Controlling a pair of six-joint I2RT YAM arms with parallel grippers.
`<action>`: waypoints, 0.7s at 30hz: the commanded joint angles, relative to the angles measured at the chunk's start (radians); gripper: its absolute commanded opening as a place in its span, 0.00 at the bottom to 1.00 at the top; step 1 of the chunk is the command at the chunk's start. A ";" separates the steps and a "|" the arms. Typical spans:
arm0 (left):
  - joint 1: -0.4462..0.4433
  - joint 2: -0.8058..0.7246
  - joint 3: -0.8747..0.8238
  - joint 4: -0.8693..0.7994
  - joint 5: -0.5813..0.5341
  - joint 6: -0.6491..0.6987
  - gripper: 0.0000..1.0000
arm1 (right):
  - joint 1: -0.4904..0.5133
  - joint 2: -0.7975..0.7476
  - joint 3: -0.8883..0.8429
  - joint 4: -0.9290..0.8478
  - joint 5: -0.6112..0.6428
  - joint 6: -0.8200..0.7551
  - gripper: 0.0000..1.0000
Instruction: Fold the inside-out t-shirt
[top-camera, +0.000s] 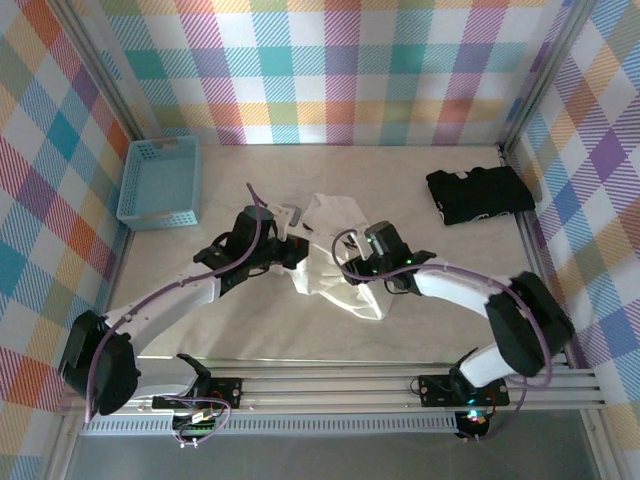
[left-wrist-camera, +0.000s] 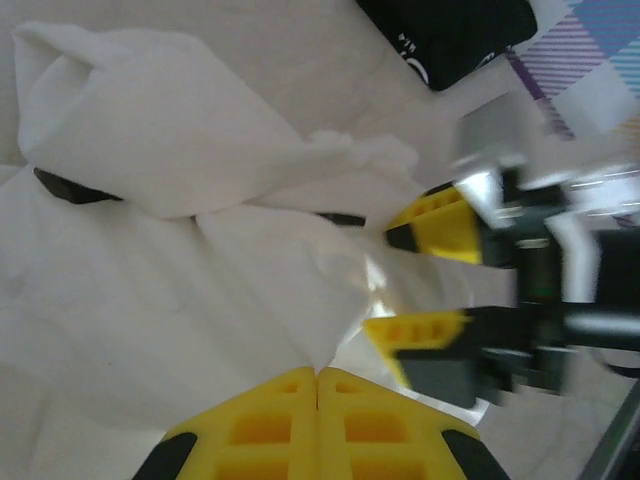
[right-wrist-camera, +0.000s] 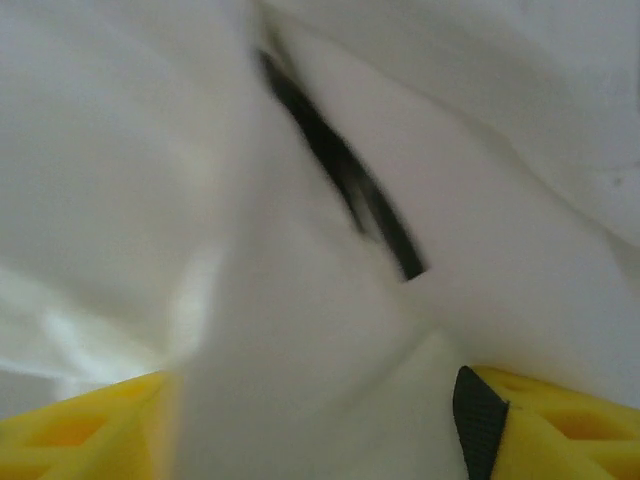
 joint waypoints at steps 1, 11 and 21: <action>0.019 -0.046 0.000 -0.031 0.014 -0.014 0.00 | -0.004 0.047 0.076 0.102 0.063 -0.029 0.50; 0.026 -0.141 0.054 -0.093 -0.120 -0.019 0.00 | -0.107 -0.238 0.120 -0.077 -0.371 0.005 0.00; 0.026 -0.122 0.030 -0.198 -0.384 0.005 0.00 | -0.165 -0.252 0.168 -0.077 -0.735 0.088 0.00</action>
